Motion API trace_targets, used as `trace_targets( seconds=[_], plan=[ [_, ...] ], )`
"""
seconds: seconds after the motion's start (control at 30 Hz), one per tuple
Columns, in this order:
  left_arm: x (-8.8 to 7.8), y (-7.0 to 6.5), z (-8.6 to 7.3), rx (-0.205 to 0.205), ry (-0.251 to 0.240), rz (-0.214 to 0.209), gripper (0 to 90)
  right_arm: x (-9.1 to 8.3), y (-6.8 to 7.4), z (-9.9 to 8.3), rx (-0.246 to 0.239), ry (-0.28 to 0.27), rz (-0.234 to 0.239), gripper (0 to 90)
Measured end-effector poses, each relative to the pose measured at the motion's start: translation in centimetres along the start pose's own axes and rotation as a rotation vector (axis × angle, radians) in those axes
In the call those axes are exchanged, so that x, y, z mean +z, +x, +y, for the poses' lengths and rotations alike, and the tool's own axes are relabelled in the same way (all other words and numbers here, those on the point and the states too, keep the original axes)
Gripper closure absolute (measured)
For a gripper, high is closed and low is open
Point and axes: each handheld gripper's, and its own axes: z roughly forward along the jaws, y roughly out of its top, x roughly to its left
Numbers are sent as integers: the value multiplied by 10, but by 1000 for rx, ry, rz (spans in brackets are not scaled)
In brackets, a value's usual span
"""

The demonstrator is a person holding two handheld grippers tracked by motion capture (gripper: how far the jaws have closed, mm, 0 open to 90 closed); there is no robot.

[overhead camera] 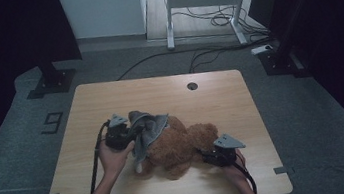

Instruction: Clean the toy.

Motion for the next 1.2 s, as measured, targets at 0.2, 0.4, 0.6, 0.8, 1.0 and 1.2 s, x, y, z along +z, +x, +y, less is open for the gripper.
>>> trace_targets(
  seconds=[0.2, 0.4, 0.6, 0.8, 1.0, 1.2],
  plan=[
    [28, -39, 18, 58, 19, -53, 814, 5, 1, 3, -30, -7, -51, 339],
    [46, -51, 8, 90, 60, -50, 810, 6, -1, 2, -27, -14, -64, 325],
    [41, -47, -8, 74, 31, -83, 818, -2, -6, 5, 24, -9, -16, 169],
    [36, -51, -24, 73, -6, -107, 822, -18, -12, 16, 62, 9, 48, 64],
    [32, -52, -34, 70, -40, -99, 826, -20, -17, 35, 52, 73, 77, 3],
    [31, -55, -38, 76, -52, -101, 827, -25, -35, 56, 89, 71, 75, 0]
  ],
)
